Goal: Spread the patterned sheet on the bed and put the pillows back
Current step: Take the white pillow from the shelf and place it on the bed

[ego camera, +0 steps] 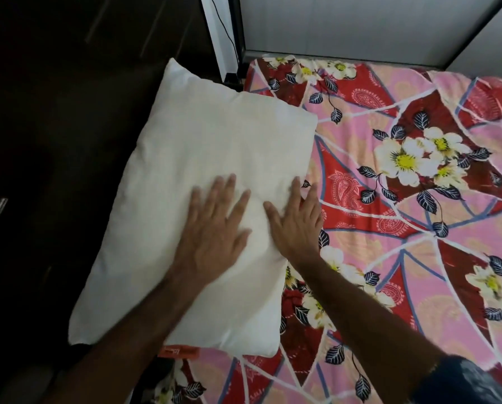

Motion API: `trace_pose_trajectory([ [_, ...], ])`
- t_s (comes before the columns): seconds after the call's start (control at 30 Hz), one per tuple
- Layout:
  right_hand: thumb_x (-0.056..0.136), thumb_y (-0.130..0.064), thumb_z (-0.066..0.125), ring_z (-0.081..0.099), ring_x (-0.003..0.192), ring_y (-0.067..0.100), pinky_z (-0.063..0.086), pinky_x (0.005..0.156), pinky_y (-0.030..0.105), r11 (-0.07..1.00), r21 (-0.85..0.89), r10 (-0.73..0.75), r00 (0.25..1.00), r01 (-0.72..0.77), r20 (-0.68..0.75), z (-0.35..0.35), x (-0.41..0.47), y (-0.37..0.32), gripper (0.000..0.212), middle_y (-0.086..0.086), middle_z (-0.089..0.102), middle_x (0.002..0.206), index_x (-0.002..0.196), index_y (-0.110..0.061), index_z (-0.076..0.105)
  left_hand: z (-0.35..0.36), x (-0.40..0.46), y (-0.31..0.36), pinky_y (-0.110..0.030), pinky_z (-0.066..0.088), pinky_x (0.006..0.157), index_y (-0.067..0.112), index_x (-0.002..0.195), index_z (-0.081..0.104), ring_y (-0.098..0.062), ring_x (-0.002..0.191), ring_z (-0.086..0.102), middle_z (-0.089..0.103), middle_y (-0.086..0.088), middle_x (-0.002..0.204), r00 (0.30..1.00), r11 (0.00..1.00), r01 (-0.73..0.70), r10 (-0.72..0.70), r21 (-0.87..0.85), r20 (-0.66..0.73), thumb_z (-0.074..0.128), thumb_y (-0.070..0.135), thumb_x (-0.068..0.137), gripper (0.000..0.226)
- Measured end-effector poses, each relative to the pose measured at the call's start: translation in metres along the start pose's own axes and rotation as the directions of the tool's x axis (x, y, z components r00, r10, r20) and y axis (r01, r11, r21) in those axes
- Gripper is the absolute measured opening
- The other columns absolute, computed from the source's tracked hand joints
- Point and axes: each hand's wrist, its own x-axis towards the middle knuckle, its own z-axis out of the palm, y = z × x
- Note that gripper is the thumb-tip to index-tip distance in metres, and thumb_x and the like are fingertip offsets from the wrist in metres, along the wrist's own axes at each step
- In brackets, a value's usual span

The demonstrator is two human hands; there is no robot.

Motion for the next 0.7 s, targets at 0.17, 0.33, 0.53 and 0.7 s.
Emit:
trace_pose_trajectory([
  [0.17, 0.098, -0.070, 0.022, -0.001, 0.157, 0.027, -0.002, 0.123, 0.055, 0.982, -0.130, -0.115, 0.983, 0.134, 0.143, 0.009, 0.012, 0.020, 0.084, 0.009, -0.005, 0.170, 0.161, -0.025, -0.008, 0.027, -0.015, 0.009, -0.063, 0.009, 0.121, 0.017, 0.161, 0.018, -0.035, 0.156, 0.005, 0.006, -0.015, 0.169, 0.995, 0.997, -0.035, 0.028, 0.070, 0.096, 0.029, 0.055, 0.101, 0.072],
  [0.33, 0.099, -0.071, 0.020, -0.001, 0.157, 0.028, 0.001, 0.125, 0.056, 0.936, -0.241, -0.178, 0.938, 0.255, 0.298, -0.027, -0.001, 0.035, 0.083, 0.007, -0.006, 0.170, 0.161, -0.024, -0.011, 0.017, -0.013, 0.011, -0.065, 0.010, 0.120, 0.015, 0.160, 0.022, -0.037, 0.156, 0.009, 0.011, -0.017, 0.168, 0.993, 0.996, -0.039, 0.030, 0.079, 0.112, 0.027, 0.056, 0.100, 0.073],
  [0.53, 0.099, -0.068, 0.016, 0.013, 0.155, 0.035, 0.008, 0.123, 0.062, 0.658, -0.544, -0.370, 0.852, 0.521, 0.370, -0.114, -0.063, 0.076, 0.080, 0.012, 0.007, 0.169, 0.162, -0.021, 0.002, -0.026, -0.014, 0.051, -0.069, 0.010, 0.117, 0.015, 0.161, 0.015, -0.046, 0.153, 0.012, 0.012, -0.022, 0.167, 0.986, 0.994, -0.081, 0.069, 0.073, 0.153, 0.018, 0.063, 0.099, 0.079],
  [0.7, 0.098, -0.070, 0.019, 0.012, 0.155, 0.035, 0.011, 0.122, 0.062, 0.687, -0.574, -0.315, 0.894, 0.446, 0.318, -0.198, -0.140, 0.117, 0.083, 0.011, 0.008, 0.169, 0.162, -0.021, -0.001, -0.078, -0.031, 0.143, -0.070, 0.013, 0.116, 0.014, 0.161, 0.019, -0.046, 0.153, 0.011, 0.013, -0.023, 0.167, 0.968, 0.973, -0.228, 0.225, 0.021, 0.114, 0.027, 0.061, 0.102, 0.076],
])
